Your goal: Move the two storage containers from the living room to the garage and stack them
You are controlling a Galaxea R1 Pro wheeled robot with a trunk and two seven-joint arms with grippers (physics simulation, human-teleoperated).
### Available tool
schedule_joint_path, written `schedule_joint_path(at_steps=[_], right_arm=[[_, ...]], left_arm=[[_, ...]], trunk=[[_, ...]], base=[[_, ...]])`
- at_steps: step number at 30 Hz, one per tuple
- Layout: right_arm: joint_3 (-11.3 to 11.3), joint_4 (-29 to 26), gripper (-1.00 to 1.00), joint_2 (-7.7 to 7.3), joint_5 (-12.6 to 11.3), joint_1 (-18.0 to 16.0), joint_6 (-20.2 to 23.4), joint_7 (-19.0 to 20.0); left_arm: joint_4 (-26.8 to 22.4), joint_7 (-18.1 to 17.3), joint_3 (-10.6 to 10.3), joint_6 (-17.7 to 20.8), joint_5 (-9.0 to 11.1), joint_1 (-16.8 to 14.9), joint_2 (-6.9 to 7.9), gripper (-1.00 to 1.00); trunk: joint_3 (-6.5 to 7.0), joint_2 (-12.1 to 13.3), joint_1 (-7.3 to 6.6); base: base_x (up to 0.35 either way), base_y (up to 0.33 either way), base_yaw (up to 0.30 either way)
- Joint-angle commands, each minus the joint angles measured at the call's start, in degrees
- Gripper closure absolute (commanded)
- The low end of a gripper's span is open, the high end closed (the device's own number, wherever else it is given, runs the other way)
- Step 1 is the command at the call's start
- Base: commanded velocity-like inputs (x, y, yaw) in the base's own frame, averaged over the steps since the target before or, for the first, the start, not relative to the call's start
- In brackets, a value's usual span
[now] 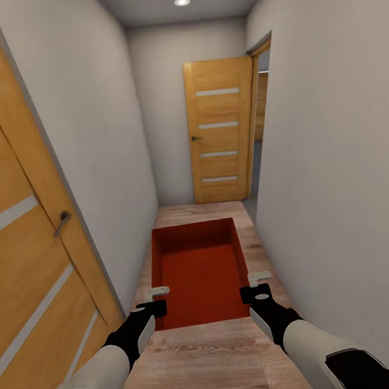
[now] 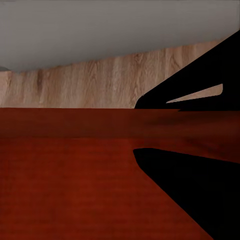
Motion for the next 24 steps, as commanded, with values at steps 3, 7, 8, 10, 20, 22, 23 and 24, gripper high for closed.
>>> schedule_joint_path(at_steps=[3,7,8,10,20,22,23,24], right_arm=[[0.24,0.21,1.0,-0.66,-1.02,-0.08,0.25,-0.14],[0.24,0.21,1.0,-0.66,-1.02,-0.08,0.25,-0.14],[0.24,0.21,1.0,-0.66,-1.02,-0.08,0.26,-0.14],[0.24,0.21,1.0,-0.66,-1.02,-0.08,0.26,-0.12],[0.24,0.19,1.0,-0.66,-1.02,-0.08,0.28,-0.12],[0.24,0.21,1.0,-0.66,-1.02,-0.08,0.3,-0.12],[0.24,0.21,1.0,-0.66,-1.02,-0.08,0.28,-0.11],[0.24,0.21,1.0,-0.66,-1.02,-0.08,0.29,-0.12]], left_arm=[[-0.27,0.16,-1.07,-0.42,0.31,-0.02,2.09,1.0],[-0.27,0.16,-1.07,-0.42,0.31,-0.02,2.09,1.0],[-0.27,0.16,-1.07,-0.42,0.31,-0.02,2.09,1.0],[-0.27,0.16,-1.07,-0.42,0.31,-0.02,2.09,1.0],[-0.27,0.16,-1.07,-0.42,0.31,-0.02,2.02,1.0],[-0.27,0.16,-1.07,-0.42,0.31,-0.02,2.02,1.0],[-0.27,0.16,-1.07,-0.42,0.31,-0.02,2.03,1.0],[-0.27,0.16,-1.07,-0.42,0.31,-0.02,2.04,1.0]], trunk=[[-0.13,-0.13,0.07],[-0.13,-0.13,0.07],[-0.13,-0.13,0.07],[-0.13,-0.13,0.07],[-0.13,-0.13,0.07],[-0.13,-0.13,0.07],[-0.13,-0.13,0.07],[-0.13,-0.13,0.07]], base=[[0.323,0.135,-0.002],[0.323,0.105,-0.001],[0.323,0.051,0.0],[0.323,0.027,0.0],[0.323,0.003,0.0],[0.323,0.0,0.0],[0.323,0.0,-0.014],[0.323,0.0,-0.027]])
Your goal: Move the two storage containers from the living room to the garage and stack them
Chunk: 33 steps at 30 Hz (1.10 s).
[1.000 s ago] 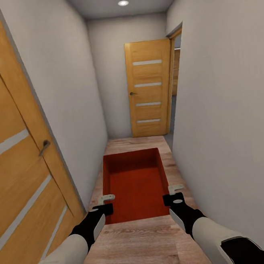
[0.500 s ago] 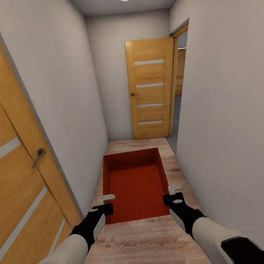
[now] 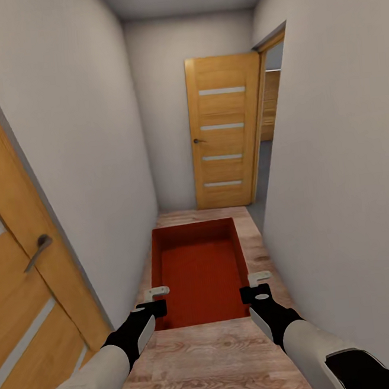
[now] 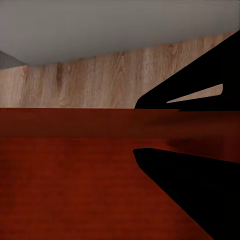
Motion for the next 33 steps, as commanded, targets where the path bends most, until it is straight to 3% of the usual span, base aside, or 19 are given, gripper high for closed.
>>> schedule_joint_path(at_steps=[1,14,33], right_arm=[[0.24,0.21,1.0,-0.65,-1.03,-0.08,0.28,-0.13],[0.22,0.21,1.0,-0.65,-1.03,-0.08,0.28,-0.13],[0.21,0.21,1.0,-0.65,-1.03,-0.08,0.29,-0.06]], left_arm=[[-0.28,0.17,-1.09,-0.41,0.33,-0.02,2.07,1.0],[-0.28,0.17,-1.09,-0.43,0.33,-0.02,2.1,1.0],[-0.28,0.17,-1.09,-0.45,0.33,-0.02,2.1,1.0]], trunk=[[-0.13,-0.13,0.07],[-0.13,-0.13,0.07],[-0.13,-0.13,0.07]], base=[[0.323,0.0,-0.05],[0.323,0.0,-0.113],[0.323,0.0,-0.004]])
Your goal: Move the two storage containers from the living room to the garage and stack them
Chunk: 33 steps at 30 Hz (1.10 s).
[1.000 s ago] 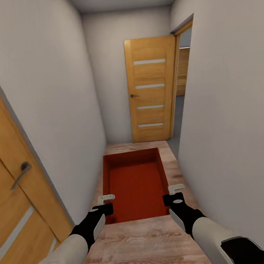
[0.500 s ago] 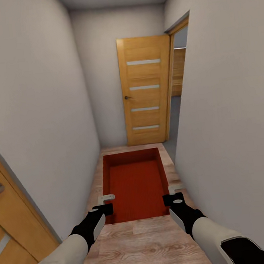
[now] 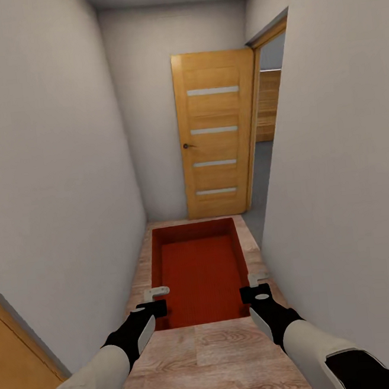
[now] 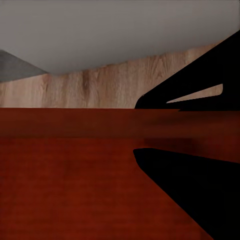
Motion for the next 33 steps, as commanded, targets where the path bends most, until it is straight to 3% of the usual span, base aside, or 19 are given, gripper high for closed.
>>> schedule_joint_path(at_steps=[1,33], right_arm=[[0.28,0.21,1.0,-0.63,-1.06,-0.08,0.28,-0.12],[0.32,0.21,1.0,-0.63,-1.06,-0.08,0.26,-0.15]], left_arm=[[-0.27,0.16,-1.14,-0.49,0.4,-0.02,2.13,1.0],[-0.27,0.16,-1.14,-0.46,0.4,-0.02,2.05,1.0]], trunk=[[-0.13,-0.13,0.07],[-0.13,-0.13,0.07]], base=[[0.323,0.0,0.0],[0.323,0.0,0.0]])
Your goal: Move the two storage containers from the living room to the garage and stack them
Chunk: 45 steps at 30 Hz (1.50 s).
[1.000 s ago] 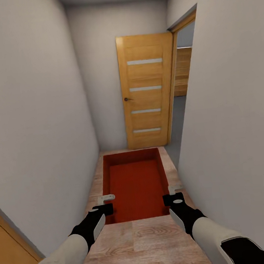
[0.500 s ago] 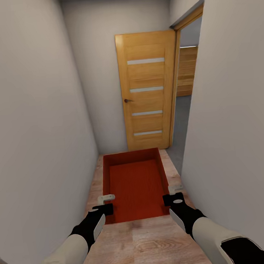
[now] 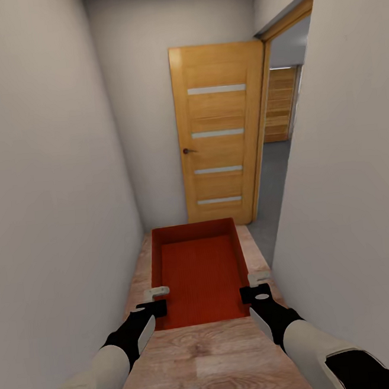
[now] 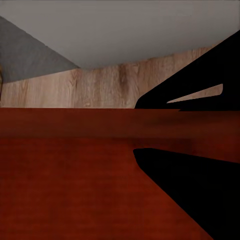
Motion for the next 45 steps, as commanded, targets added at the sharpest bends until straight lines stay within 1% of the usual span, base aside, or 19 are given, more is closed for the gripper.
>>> schedule_joint_path(at_steps=[1,45], right_arm=[[0.28,0.21,1.0,-0.64,-1.04,-0.08,0.28,-0.11],[0.28,0.21,1.0,-0.64,-1.04,-0.08,0.21,-0.12]], left_arm=[[-0.28,0.17,-1.12,-0.43,0.36,-0.02,2.03,1.0],[-0.28,0.17,-1.12,-0.52,0.28,-0.02,2.12,1.0]], trunk=[[-0.13,-0.13,0.07],[-0.13,-0.13,0.07]], base=[[0.323,0.0,0.0],[0.323,0.0,0.0]])
